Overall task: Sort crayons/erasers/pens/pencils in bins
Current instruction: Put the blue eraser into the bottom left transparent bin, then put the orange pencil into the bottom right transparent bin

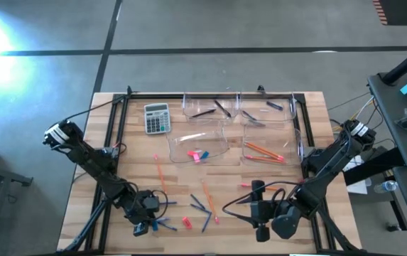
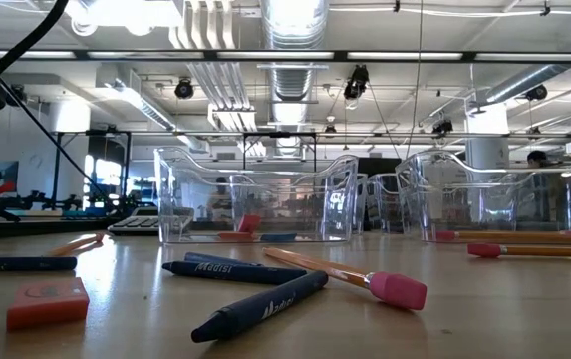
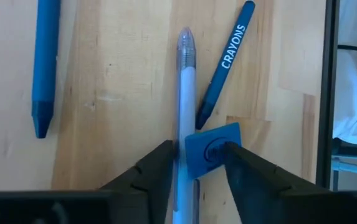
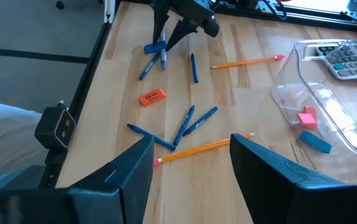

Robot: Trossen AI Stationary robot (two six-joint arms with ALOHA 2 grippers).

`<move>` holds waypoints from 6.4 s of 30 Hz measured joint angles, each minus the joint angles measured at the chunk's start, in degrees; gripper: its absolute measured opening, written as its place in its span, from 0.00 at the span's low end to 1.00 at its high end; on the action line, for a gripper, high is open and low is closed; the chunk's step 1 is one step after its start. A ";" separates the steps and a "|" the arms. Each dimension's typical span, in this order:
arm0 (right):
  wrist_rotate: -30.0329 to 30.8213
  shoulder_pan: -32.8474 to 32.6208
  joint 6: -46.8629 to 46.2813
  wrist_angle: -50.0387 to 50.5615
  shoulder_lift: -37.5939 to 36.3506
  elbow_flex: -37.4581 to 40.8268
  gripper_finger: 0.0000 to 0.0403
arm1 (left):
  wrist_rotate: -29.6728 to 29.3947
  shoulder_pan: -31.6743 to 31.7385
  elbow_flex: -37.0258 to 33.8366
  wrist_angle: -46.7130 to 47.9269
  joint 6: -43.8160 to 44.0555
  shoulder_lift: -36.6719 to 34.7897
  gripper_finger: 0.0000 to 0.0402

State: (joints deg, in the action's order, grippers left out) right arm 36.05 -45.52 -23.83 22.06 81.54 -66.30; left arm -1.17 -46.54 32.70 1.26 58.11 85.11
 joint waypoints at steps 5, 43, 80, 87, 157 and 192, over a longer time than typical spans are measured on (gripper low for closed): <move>0.04 0.00 0.06 -0.02 0.00 0.34 0.50 | -0.10 0.04 -0.10 0.06 -1.09 -0.04 0.16; 4.68 0.07 1.39 -1.64 0.00 2.89 0.50 | -28.32 15.00 3.52 4.95 -30.08 -29.11 0.02; 4.63 0.07 1.10 -1.80 0.00 3.74 0.50 | -2.00 48.33 3.31 -5.19 -41.80 -18.45 0.44; 4.63 0.07 0.34 -1.83 0.58 4.10 0.50 | -2.57 43.37 1.57 -1.93 -41.92 -33.60 0.46; -10.10 10.27 -26.21 -6.42 31.55 -6.04 0.50 | -17.72 27.30 -16.10 -41.42 -43.72 -30.39 0.46; -12.41 10.19 -36.03 8.41 31.99 -11.23 0.50 | -18.86 27.30 -16.12 -41.34 -43.81 -30.37 0.46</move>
State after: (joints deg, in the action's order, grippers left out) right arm 23.64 -35.33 -59.86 30.48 113.53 -77.53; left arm -20.03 -19.25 16.58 -40.07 14.31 54.73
